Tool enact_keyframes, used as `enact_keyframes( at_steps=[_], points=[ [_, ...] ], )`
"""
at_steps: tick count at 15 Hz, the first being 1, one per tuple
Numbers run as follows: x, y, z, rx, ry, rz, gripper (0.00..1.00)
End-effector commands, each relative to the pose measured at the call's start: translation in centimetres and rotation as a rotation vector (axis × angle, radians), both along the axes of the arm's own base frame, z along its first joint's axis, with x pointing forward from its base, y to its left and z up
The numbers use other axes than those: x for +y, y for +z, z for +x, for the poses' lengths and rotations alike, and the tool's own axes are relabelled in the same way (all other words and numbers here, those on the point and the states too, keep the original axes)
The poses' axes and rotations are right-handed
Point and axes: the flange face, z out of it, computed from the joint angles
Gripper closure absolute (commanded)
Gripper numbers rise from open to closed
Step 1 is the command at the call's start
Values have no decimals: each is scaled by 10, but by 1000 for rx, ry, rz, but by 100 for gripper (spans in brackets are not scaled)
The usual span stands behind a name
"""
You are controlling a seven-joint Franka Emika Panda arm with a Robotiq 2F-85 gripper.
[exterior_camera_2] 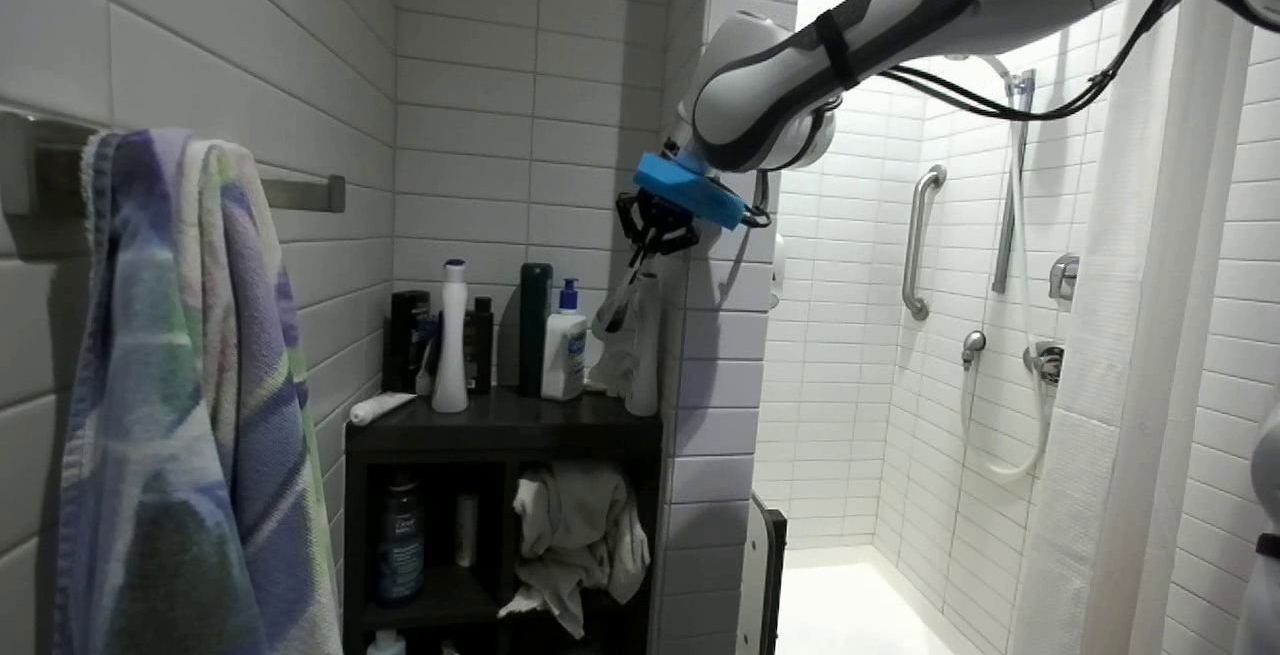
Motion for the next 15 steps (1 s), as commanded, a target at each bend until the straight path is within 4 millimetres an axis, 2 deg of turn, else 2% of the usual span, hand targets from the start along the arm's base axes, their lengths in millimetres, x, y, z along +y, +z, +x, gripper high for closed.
enact_keyframes(
  at_steps=[1,11,15],
  points=[
    [14,6,14,-32,-37,24,99],
    [61,-9,-9,-73,-34,-94,99],
    [72,-17,-9,-69,-45,-113,99]
  ],
)
